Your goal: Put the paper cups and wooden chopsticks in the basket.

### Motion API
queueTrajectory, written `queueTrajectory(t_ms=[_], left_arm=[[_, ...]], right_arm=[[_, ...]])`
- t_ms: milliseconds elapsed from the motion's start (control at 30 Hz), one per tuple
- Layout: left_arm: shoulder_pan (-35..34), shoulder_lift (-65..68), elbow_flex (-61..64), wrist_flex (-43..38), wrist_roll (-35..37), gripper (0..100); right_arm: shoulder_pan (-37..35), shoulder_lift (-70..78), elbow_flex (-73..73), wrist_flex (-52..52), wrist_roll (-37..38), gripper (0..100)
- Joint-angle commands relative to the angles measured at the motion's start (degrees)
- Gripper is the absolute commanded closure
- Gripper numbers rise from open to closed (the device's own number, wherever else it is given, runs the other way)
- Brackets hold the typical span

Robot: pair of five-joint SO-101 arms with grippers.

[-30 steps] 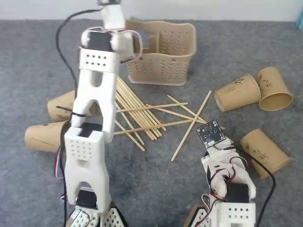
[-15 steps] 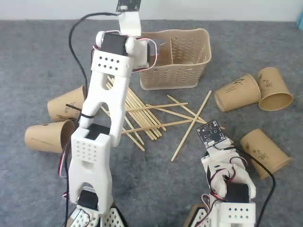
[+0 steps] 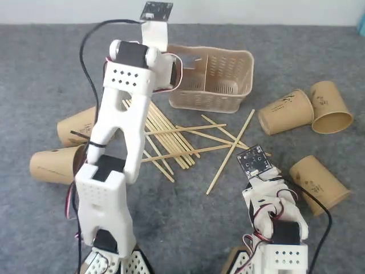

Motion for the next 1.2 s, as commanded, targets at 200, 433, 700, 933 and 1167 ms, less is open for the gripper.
queueTrajectory(t_ms=[200, 433, 700, 933, 1167], left_arm=[[-2.46, 0.18, -7.96, 0.00, 0.18, 94], [-4.04, 6.77, -22.02, 1.85, 5.19, 76], [-3.60, 8.70, -22.37, 1.67, 5.45, 75], [-3.60, 13.98, -20.09, 1.76, 5.45, 82], [0.09, 19.34, -21.85, 1.85, 5.45, 99]], right_arm=[[0.84, -0.84, 1.05, -1.01, 0.79, 99.0], [0.84, -0.84, 1.05, -1.01, 0.79, 99.0], [0.84, -0.84, 1.05, -1.10, 0.79, 99.0], [0.84, -0.84, 1.05, -1.10, 0.79, 99.0], [0.84, -0.84, 1.05, -1.10, 0.79, 99.0]])
